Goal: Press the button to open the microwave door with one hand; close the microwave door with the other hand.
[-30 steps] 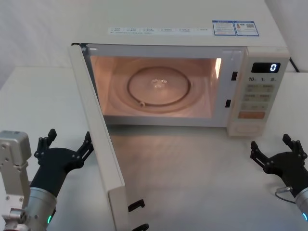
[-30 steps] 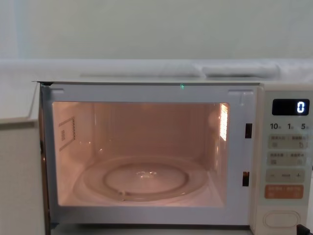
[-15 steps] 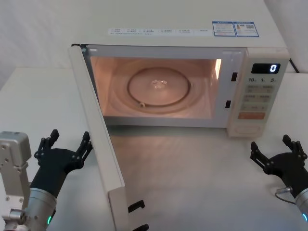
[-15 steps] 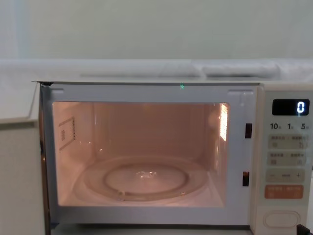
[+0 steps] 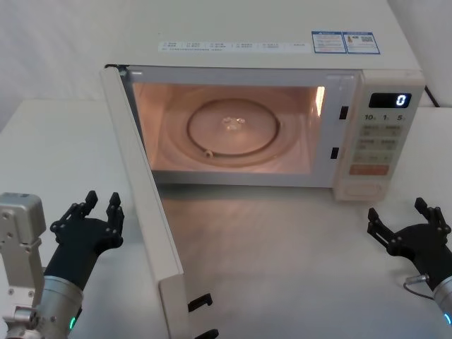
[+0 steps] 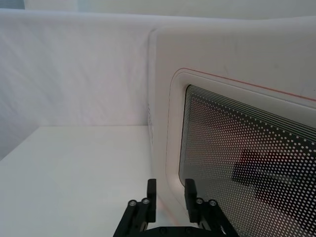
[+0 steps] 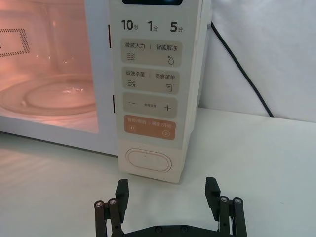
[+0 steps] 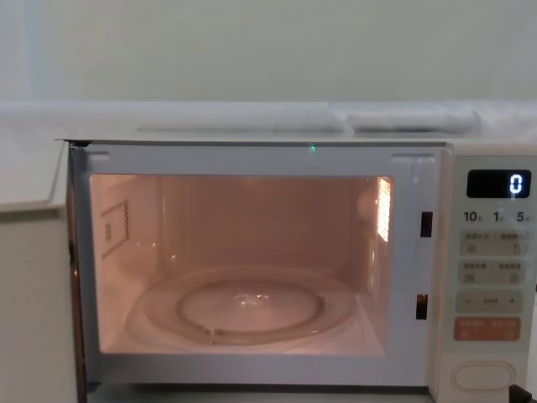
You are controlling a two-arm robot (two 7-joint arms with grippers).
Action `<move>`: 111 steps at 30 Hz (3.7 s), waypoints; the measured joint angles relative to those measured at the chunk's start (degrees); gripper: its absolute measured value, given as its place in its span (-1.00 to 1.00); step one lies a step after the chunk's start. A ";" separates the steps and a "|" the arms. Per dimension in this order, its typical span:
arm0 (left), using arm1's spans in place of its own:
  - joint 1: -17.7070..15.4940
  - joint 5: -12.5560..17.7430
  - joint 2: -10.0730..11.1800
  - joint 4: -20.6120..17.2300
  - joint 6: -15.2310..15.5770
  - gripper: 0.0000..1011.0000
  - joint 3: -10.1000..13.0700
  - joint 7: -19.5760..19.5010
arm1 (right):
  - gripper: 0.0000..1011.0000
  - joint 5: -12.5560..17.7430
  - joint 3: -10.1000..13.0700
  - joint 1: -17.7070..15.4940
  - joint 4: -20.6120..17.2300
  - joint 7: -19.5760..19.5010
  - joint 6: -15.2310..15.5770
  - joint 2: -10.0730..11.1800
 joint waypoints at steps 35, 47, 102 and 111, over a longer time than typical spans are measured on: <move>0.73 0.00 -0.12 -1.86 0.71 -1.00 -2.00 -2.47 | 0.98 0.00 0.00 0.00 0.00 0.00 0.00 0.00; 2.81 -3.91 1.73 -6.58 3.32 -1.00 -5.87 -8.40 | 0.98 0.00 0.00 0.00 0.00 0.00 0.00 0.00; -9.46 -11.91 14.04 -9.43 9.94 -1.00 6.99 -16.03 | 0.98 0.00 0.00 0.00 0.00 0.00 0.00 0.00; -14.02 -8.51 10.72 -6.74 10.09 -1.00 10.46 -12.29 | 0.98 0.00 0.00 0.00 0.00 0.00 0.00 0.00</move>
